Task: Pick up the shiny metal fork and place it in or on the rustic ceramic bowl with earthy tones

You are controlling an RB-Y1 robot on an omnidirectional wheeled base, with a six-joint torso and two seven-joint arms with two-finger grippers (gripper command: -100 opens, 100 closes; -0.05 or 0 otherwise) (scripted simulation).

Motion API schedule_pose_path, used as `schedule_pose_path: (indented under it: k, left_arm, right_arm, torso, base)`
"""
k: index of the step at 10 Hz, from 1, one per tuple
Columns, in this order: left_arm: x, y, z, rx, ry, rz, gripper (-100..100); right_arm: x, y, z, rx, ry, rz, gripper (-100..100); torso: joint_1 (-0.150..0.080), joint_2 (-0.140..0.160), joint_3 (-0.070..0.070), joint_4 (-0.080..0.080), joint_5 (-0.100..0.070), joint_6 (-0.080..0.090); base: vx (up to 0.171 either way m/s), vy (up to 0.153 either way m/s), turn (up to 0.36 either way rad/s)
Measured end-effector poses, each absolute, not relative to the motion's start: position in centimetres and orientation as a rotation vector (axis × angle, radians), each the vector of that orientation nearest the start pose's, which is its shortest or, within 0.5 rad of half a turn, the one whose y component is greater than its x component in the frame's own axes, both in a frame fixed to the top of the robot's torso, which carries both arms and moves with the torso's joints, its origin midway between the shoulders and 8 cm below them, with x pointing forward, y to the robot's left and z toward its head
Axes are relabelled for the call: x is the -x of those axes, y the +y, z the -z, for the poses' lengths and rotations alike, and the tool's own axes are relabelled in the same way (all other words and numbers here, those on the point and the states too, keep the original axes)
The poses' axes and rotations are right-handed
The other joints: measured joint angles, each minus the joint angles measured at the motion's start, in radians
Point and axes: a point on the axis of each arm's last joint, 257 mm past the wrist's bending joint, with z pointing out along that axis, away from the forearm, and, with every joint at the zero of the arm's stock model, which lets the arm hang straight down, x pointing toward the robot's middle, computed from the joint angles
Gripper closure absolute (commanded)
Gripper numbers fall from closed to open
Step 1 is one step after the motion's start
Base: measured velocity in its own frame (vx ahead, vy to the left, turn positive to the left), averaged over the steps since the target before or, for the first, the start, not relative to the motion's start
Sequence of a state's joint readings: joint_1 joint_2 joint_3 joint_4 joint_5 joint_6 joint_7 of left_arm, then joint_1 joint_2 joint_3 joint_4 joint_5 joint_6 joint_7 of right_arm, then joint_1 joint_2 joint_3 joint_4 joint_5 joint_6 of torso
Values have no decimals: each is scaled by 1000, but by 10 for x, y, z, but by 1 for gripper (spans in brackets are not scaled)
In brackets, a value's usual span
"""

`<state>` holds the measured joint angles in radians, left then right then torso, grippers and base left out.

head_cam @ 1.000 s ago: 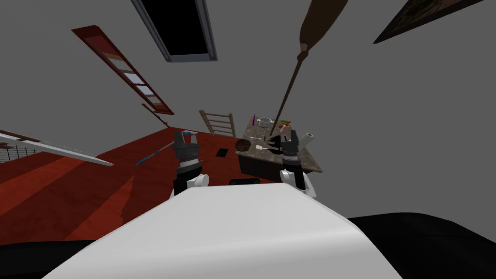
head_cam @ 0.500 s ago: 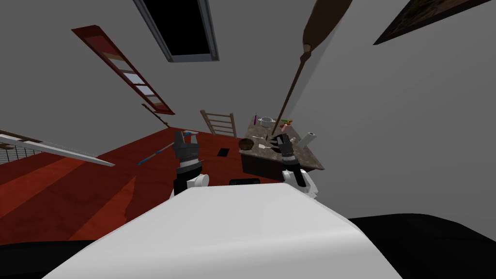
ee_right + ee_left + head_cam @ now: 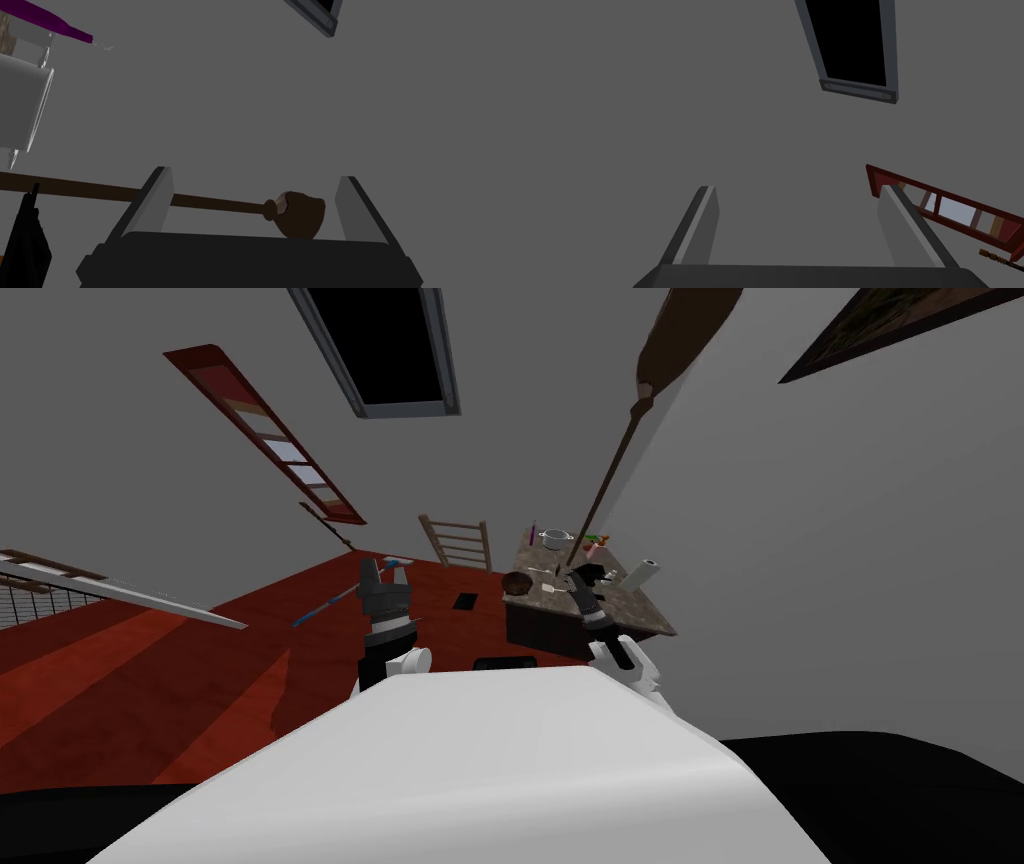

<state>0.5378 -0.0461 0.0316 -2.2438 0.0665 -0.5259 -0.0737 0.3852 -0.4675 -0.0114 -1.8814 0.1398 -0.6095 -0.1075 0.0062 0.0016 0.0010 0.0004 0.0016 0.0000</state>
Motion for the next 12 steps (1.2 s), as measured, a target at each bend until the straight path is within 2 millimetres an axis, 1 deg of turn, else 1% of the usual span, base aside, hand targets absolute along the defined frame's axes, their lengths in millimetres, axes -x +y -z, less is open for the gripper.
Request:
schedule_pose_path:
  k: [1,4,7,8,9,11,12]
  left_arm:
    - [-338,308,-1,736,578,1214,0]
    - [-338,308,-1,736,578,1214,0]
    - [-338,308,-1,736,578,1214,0]
    - [-338,308,-1,736,578,1214,0]
    - [-338,308,-1,736,578,1214,0]
    - [-338,308,-1,736,578,1214,0]
    - [-338,308,-1,736,578,1214,0]
  right_arm:
    - [-402,-272,116,-373,1226,-1181,-100]
    - [-405,-282,148,-323,1342,-1113,-100]
    - [-405,-294,184,-253,1476,-1025,-100]
    - [-404,-302,195,-238,1512,-997,-100]
    - [-403,-304,210,-207,1562,-962,-100]
    - [-399,-319,232,-160,1644,-893,-100]
    - [-396,-331,240,-136,1682,-859,-100]
  torso:
    - [0,0,0,0,0,0]
    - [-1,-1,0,0,0,0]
    - [0,-1,-1,0,0,0]
    - [-1,-1,-1,0,0,0]
    - [0,-1,-1,0,0,0]
    - [-1,-1,-1,0,0,0]
    - [-2,-2,-1,0,0,0]
  base:
    - [-14,75,18]
    - [-13,90,50]
    - [-11,85,47]
    - [-13,98,78]
    - [-6,74,50]
    - [2,79,84]
    - [13,76,117]
